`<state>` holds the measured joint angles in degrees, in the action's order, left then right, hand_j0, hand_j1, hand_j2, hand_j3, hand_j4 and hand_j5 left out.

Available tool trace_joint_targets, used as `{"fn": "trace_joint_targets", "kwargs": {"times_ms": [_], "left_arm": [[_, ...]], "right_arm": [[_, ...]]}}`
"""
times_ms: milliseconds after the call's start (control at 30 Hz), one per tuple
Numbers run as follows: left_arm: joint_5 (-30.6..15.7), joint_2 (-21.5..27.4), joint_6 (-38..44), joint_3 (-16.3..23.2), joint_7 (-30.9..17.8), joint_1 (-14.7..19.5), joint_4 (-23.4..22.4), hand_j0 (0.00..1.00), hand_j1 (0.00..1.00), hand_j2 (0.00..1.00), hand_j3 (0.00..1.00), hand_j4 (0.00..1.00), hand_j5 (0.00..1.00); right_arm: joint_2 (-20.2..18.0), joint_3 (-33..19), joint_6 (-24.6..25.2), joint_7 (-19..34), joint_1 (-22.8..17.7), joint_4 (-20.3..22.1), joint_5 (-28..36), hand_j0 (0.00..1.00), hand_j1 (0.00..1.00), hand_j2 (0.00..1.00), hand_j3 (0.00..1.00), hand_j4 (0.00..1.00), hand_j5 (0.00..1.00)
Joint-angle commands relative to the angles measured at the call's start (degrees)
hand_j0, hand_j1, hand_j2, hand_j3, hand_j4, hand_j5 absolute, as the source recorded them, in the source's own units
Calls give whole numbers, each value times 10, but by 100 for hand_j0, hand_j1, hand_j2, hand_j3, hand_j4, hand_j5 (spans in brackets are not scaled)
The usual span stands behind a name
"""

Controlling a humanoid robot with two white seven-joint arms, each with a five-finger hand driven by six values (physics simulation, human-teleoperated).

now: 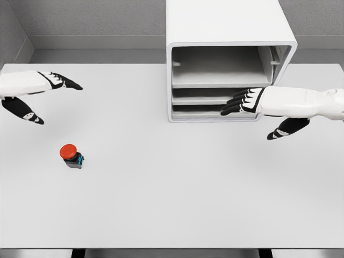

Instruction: Slide open multi-storey tabletop storage cabinets and put open load switch and slide close multi-storey tabletop storage cabinets

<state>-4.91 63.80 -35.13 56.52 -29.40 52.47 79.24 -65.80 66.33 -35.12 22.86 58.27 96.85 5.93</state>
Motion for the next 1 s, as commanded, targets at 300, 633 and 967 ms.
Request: {"fn": "trace_joint_targets", "kwargs": {"times_ms": [300, 633, 967], "left_arm": [[-79, 33, 1, -5, -5, -62, 26, 100, 100, 100, 100, 100, 100], [-99, 57, 1, -40, -9, -115, 46, 100, 100, 100, 100, 100, 100], [-99, 53, 1, -120, -8, -204, 88, 100, 100, 100, 100, 100, 100]], "right_arm": [[26, -1, 1, -48, 24, -4, 9, 100, 100, 100, 100, 100, 100], [48, -2, 1, 10, 22, -16, 9, 100, 100, 100, 100, 100, 100], [87, -8, 1, 15, 26, -18, 36, 100, 100, 100, 100, 100, 100]]}}
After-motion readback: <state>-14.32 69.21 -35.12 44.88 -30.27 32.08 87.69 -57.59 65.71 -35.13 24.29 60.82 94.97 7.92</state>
